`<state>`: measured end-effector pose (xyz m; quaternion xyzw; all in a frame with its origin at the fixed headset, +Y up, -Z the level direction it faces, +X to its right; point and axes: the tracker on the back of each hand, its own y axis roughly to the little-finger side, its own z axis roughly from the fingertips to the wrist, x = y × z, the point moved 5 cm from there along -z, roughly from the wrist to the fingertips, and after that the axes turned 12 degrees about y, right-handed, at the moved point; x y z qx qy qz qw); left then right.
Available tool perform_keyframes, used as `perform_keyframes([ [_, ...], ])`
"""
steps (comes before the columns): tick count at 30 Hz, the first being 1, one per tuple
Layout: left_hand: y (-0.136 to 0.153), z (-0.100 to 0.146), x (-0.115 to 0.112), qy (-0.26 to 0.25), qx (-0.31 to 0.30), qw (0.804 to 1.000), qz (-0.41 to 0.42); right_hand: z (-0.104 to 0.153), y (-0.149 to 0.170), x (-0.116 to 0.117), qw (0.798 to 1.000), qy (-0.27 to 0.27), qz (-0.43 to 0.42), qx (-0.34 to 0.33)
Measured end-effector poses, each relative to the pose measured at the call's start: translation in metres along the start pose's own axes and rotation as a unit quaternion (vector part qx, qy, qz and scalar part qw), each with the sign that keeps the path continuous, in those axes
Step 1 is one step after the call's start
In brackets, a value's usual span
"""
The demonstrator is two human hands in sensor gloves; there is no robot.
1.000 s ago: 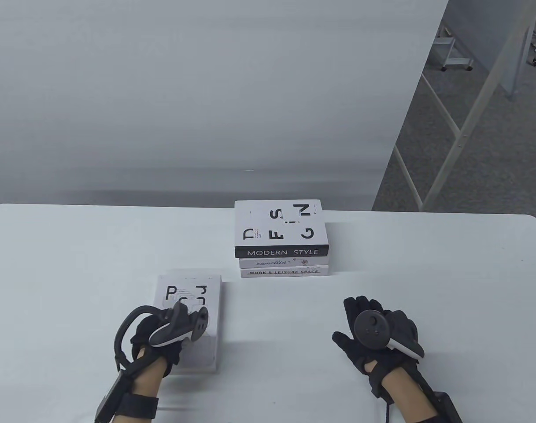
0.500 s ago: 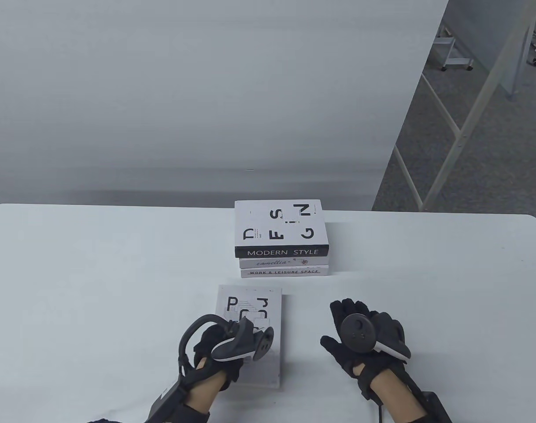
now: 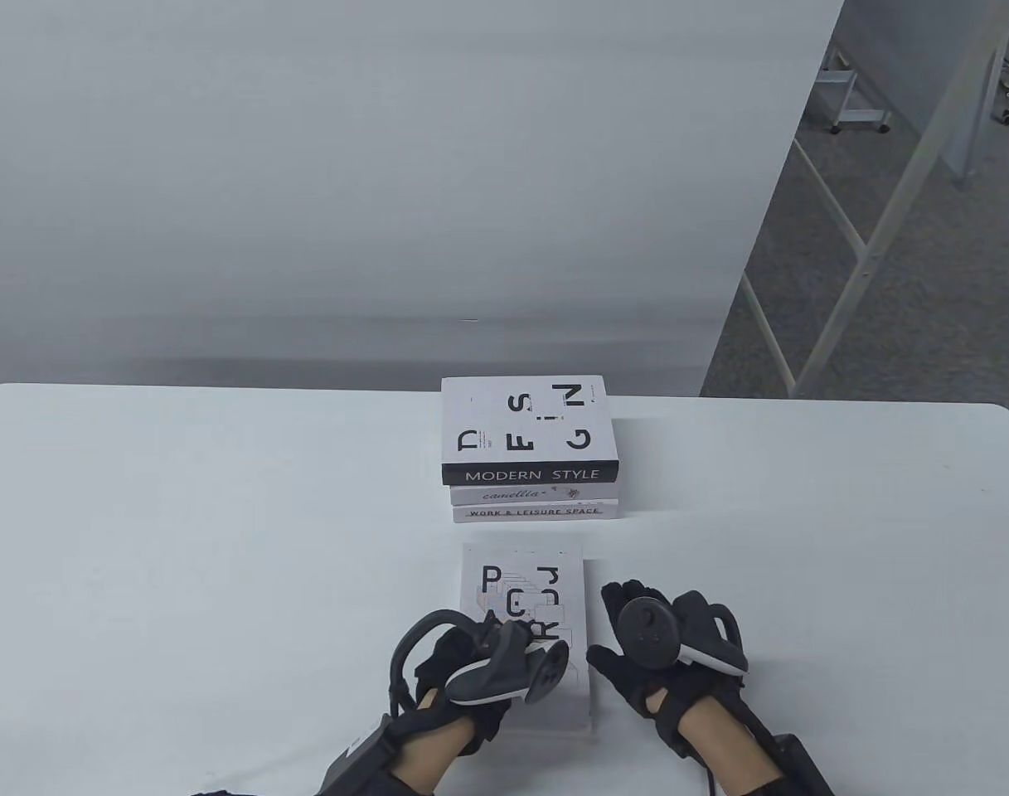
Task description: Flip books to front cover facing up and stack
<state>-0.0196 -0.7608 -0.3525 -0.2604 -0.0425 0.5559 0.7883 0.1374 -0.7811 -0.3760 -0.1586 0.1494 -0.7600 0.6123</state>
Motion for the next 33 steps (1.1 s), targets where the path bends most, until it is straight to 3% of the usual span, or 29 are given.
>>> perform_keyframes([
  [4, 0.045, 0.008, -0.013, -0.027, 0.046, 0.995, 0.079, -0.004, 0.002, 0.005, 1.0, -0.012, -0.022, 0.014],
  [7, 0.076, 0.012, -0.03, -0.04, 0.074, 0.98, 0.182, -0.009, 0.007, 0.009, 0.996, -0.023, -0.078, 0.04],
  [11, 0.093, 0.007, -0.051, 0.0, 0.078, 0.951, 0.3, -0.013, 0.01, 0.017, 0.992, -0.042, -0.107, 0.061],
  [16, 0.093, -0.002, -0.068, 0.028, 0.054, 0.917, 0.393, -0.014, 0.009, 0.018, 0.991, -0.037, -0.109, 0.062],
  [22, 0.094, -0.007, -0.082, 0.042, 0.027, 0.861, 0.506, -0.015, 0.005, 0.028, 0.981, -0.066, -0.173, 0.062],
  [25, 0.089, -0.008, -0.085, 0.049, 0.014, 0.846, 0.531, -0.014, 0.01, 0.029, 0.976, -0.057, -0.199, 0.072],
  [31, 0.086, -0.008, -0.085, 0.042, 0.015, 0.846, 0.531, -0.011, 0.016, 0.024, 0.97, -0.036, -0.229, 0.075],
  [33, 0.089, -0.009, -0.086, 0.042, 0.013, 0.843, 0.537, -0.009, 0.014, 0.016, 0.969, -0.007, -0.236, 0.068],
])
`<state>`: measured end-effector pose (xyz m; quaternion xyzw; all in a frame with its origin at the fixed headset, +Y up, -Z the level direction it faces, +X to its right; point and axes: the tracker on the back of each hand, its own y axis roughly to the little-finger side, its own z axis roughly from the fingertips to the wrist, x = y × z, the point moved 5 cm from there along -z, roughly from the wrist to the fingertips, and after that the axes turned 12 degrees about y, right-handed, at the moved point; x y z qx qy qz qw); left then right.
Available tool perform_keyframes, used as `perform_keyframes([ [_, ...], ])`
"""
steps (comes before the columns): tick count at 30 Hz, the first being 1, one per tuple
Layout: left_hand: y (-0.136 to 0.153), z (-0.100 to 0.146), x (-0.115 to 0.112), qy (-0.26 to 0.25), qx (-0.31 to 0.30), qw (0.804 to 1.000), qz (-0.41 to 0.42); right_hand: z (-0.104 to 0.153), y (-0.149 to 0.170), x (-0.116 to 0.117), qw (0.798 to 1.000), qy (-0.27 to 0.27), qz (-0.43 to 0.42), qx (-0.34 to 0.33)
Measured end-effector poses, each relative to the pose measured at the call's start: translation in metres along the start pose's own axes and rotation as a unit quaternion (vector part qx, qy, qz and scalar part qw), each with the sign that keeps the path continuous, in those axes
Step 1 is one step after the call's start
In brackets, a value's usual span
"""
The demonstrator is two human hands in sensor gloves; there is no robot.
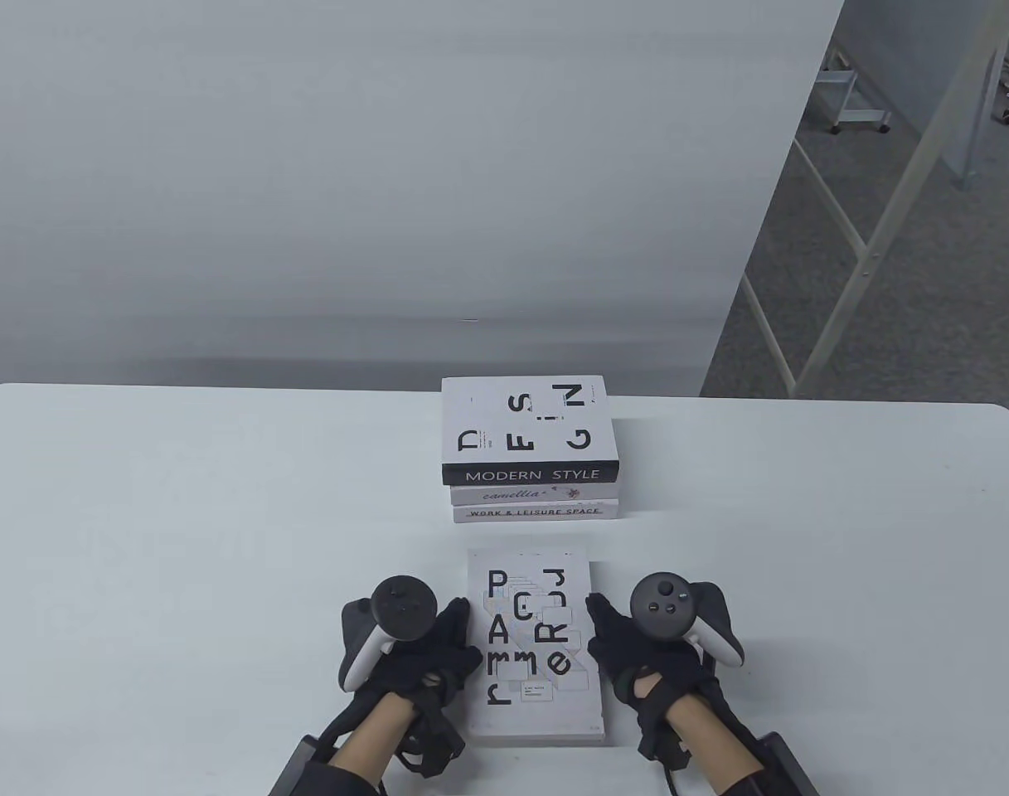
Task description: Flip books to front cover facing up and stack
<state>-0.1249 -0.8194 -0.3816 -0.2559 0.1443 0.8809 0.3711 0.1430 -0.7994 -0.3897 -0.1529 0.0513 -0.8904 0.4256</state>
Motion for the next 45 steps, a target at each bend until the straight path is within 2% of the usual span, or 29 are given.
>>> perform_keyframes([
  [3, 0.008, -0.001, 0.002, 0.006, 0.0, 0.999, 0.031, 0.004, -0.012, -0.011, 0.998, 0.049, 0.004, -0.028],
  [7, 0.018, -0.003, 0.005, 0.018, 0.0, 0.998, 0.066, 0.014, -0.037, -0.017, 0.987, 0.104, 0.066, -0.103],
  [12, 0.025, -0.004, 0.007, 0.025, 0.004, 0.997, 0.077, 0.028, -0.063, -0.017, 0.955, 0.162, 0.142, -0.203],
  [21, 0.021, 0.0, 0.013, -0.013, 0.014, 1.0, 0.021, 0.036, -0.081, 0.004, 0.933, 0.128, 0.197, -0.274],
  [29, 0.011, -0.002, 0.016, -0.004, -0.001, 0.999, -0.047, 0.044, -0.089, 0.003, 0.904, 0.164, 0.232, -0.319],
  [32, 0.005, -0.003, 0.019, 0.003, -0.001, 0.997, -0.082, 0.048, -0.089, 0.001, 0.901, 0.195, 0.209, -0.326],
  [35, -0.01, 0.005, 0.032, -0.022, 0.017, 0.985, -0.172, 0.049, -0.088, -0.001, 0.901, 0.197, 0.209, -0.326],
  [36, -0.02, 0.012, 0.04, -0.049, 0.017, 0.977, -0.206, 0.048, -0.087, -0.003, 0.904, 0.198, 0.205, -0.319],
  [40, -0.045, 0.034, 0.06, -0.082, 0.003, 0.959, -0.27, 0.045, -0.081, -0.011, 0.913, 0.205, 0.184, -0.299],
  [43, -0.061, 0.056, 0.073, -0.123, -0.001, 0.93, -0.346, 0.045, -0.072, -0.018, 0.923, 0.214, 0.157, -0.278],
  [45, -0.066, 0.069, 0.08, -0.128, -0.009, 0.919, -0.373, 0.045, -0.064, -0.024, 0.934, 0.218, 0.126, -0.254],
])
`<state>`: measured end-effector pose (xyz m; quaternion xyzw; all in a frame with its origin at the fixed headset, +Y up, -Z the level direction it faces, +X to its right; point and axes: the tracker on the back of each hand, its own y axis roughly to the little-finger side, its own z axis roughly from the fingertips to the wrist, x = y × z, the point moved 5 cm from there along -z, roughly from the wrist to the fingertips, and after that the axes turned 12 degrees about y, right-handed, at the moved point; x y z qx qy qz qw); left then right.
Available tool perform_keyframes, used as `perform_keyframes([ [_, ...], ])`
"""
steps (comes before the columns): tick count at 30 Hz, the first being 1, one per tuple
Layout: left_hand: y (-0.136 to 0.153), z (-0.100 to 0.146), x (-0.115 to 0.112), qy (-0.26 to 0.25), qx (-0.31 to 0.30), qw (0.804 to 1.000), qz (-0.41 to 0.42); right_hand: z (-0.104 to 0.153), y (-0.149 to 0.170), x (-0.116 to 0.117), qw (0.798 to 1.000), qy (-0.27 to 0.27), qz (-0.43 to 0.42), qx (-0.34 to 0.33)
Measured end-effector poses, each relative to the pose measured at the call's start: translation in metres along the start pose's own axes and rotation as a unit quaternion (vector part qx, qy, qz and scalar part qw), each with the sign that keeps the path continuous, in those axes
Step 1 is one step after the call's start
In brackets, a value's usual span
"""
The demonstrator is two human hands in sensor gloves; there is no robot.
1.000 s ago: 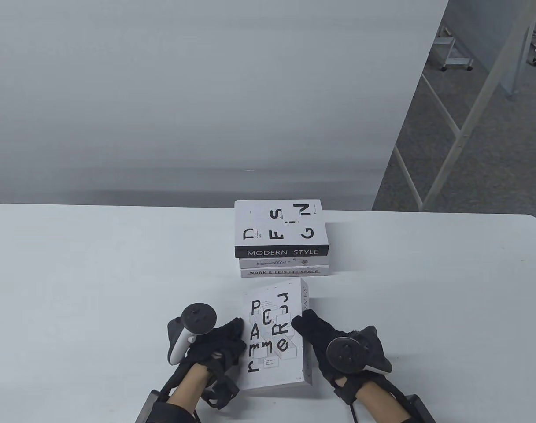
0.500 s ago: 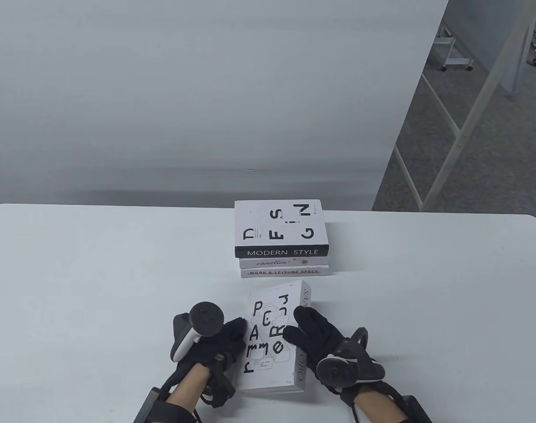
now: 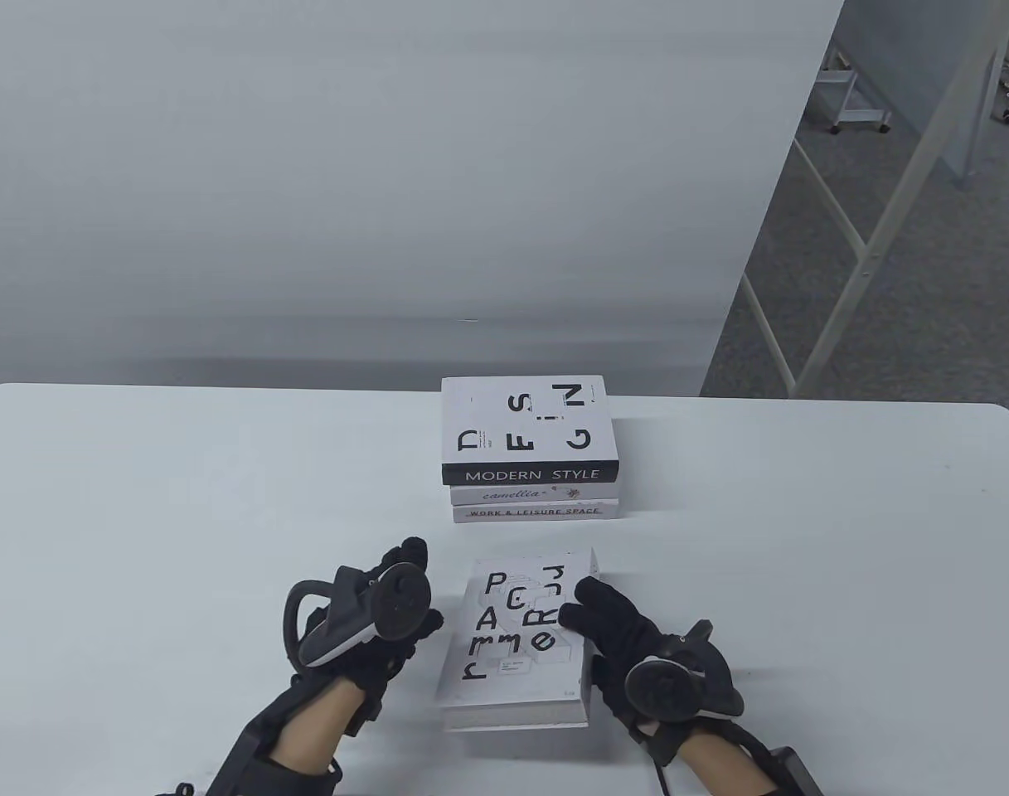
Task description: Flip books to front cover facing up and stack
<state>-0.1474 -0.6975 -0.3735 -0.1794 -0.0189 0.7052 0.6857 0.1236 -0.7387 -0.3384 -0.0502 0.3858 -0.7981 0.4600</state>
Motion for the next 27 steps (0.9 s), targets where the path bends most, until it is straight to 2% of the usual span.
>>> perform_keyframes([
  [5, 0.013, 0.019, 0.016, -0.017, -0.005, 1.0, -0.023, 0.004, 0.022, -0.006, 0.993, 0.023, -0.067, 0.092],
  [8, 0.019, 0.025, 0.024, -0.026, -0.007, 0.999, -0.028, 0.008, 0.033, -0.002, 0.978, 0.037, -0.131, 0.157],
  [13, 0.023, 0.034, 0.034, -0.03, 0.005, 0.998, -0.047, 0.003, 0.036, -0.006, 0.967, 0.051, -0.157, 0.193],
  [17, 0.03, 0.041, 0.044, -0.041, 0.007, 0.999, -0.034, 0.001, 0.044, -0.008, 0.933, 0.078, -0.235, 0.262],
  [21, 0.036, 0.049, 0.053, -0.055, 0.015, 0.998, -0.029, -0.004, 0.057, -0.004, 0.883, 0.103, -0.308, 0.339],
  [25, 0.041, 0.054, 0.058, -0.061, 0.016, 0.998, -0.021, -0.023, 0.066, 0.007, 0.824, 0.1, -0.389, 0.401],
  [27, 0.044, 0.055, 0.059, -0.061, 0.015, 0.998, -0.013, -0.038, 0.071, 0.01, 0.803, 0.106, -0.406, 0.423],
])
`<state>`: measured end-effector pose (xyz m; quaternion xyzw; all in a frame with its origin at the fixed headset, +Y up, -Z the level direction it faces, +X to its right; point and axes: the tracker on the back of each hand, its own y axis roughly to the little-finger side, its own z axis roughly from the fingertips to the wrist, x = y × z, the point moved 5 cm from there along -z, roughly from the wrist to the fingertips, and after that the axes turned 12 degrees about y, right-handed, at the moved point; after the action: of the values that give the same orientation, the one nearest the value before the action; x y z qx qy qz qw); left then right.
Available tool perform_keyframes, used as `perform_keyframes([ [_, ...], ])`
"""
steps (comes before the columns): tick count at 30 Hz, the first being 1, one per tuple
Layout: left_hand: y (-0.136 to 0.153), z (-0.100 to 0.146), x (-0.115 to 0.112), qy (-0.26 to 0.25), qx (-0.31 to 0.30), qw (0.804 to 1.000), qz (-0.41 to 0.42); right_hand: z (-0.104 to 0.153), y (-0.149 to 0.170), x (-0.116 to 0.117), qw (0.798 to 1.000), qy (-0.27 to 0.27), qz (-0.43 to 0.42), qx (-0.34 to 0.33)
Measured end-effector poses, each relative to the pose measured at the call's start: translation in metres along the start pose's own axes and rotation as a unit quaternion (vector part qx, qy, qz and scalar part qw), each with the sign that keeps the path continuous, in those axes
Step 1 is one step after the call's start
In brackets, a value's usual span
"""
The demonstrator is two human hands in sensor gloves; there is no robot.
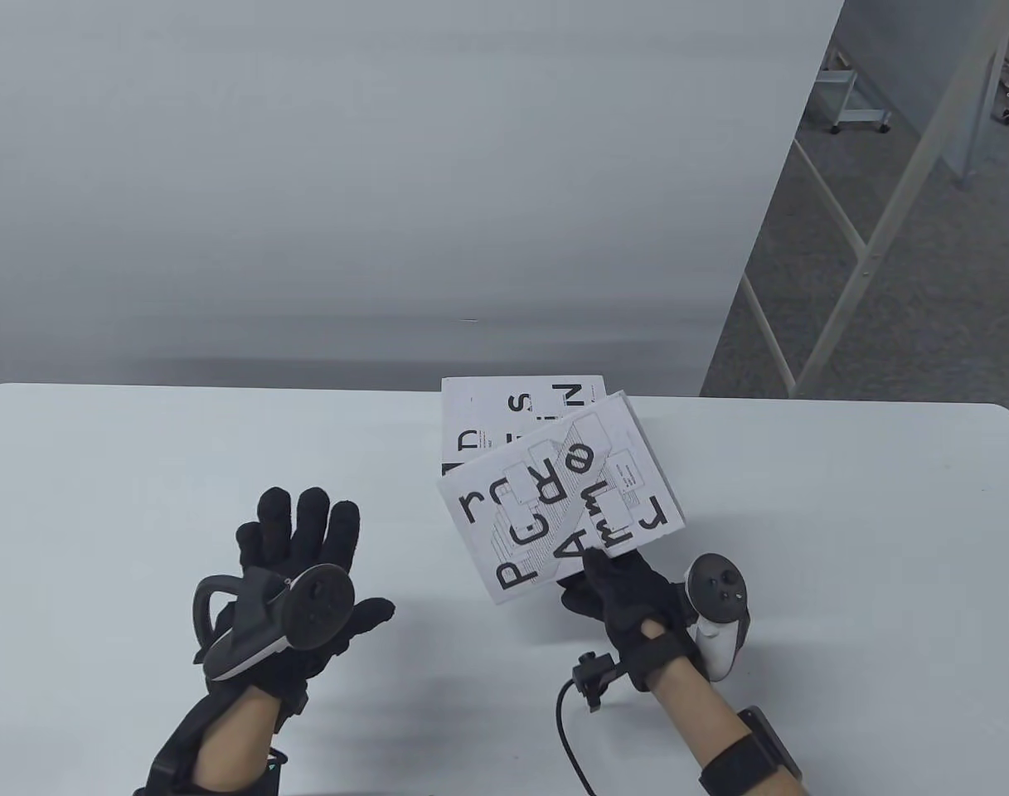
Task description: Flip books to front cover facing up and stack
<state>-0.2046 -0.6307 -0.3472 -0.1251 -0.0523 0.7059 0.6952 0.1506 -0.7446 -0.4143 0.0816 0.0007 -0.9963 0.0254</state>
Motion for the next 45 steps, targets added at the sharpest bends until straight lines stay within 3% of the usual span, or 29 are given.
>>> perform_keyframes([
  [6, 0.01, 0.006, 0.008, -0.01, 0.008, 1.0, 0.009, -0.051, -0.01, 0.025, 0.995, 0.009, -0.043, 0.087],
  [16, 0.03, 0.014, 0.016, -0.024, 0.019, 0.999, 0.039, -0.086, 0.011, 0.066, 0.978, 0.053, -0.071, 0.189],
  [24, 0.036, 0.013, 0.014, -0.018, 0.024, 0.998, 0.049, -0.092, 0.014, 0.074, 0.976, 0.059, -0.047, 0.202],
  [36, 0.029, 0.008, 0.007, -0.003, 0.025, 0.999, 0.036, -0.08, 0.01, 0.101, 0.976, -0.025, -0.086, 0.196],
  [45, 0.029, 0.008, 0.007, -0.001, 0.025, 0.999, 0.04, -0.081, 0.01, 0.1, 0.979, -0.029, -0.108, 0.171],
])
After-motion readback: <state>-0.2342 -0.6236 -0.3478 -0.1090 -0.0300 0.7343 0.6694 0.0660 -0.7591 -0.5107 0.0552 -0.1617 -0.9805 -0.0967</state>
